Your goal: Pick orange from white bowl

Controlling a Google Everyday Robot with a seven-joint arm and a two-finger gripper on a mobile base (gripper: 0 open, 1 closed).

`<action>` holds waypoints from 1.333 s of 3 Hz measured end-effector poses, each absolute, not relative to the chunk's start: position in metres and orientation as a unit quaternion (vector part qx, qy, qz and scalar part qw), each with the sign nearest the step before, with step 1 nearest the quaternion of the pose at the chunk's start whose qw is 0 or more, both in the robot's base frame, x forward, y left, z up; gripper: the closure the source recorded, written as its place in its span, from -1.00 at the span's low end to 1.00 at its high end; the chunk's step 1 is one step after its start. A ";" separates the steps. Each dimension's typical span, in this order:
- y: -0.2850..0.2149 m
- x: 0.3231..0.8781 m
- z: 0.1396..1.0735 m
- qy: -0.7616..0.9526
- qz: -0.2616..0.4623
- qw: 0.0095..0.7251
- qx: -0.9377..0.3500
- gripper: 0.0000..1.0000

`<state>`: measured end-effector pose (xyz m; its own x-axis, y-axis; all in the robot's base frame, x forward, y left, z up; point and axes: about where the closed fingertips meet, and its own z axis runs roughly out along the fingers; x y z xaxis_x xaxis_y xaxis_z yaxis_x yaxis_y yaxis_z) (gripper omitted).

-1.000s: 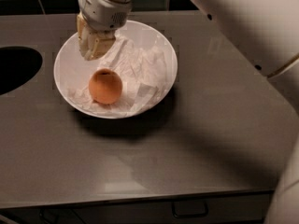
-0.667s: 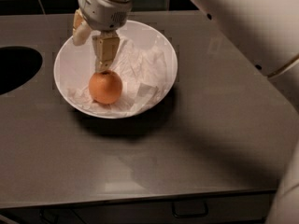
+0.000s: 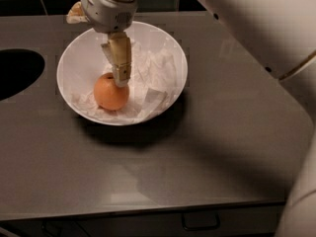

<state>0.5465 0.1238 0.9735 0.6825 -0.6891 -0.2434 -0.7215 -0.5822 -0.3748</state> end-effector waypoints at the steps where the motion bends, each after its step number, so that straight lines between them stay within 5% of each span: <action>1: 0.120 0.547 0.967 0.407 0.039 0.216 -0.887 -1.00; 4: 0.112 0.549 0.948 0.427 0.050 0.193 -0.882 -1.00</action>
Offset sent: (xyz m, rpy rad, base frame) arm 0.0017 -0.0155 -0.0250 -0.0650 0.0744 -0.0560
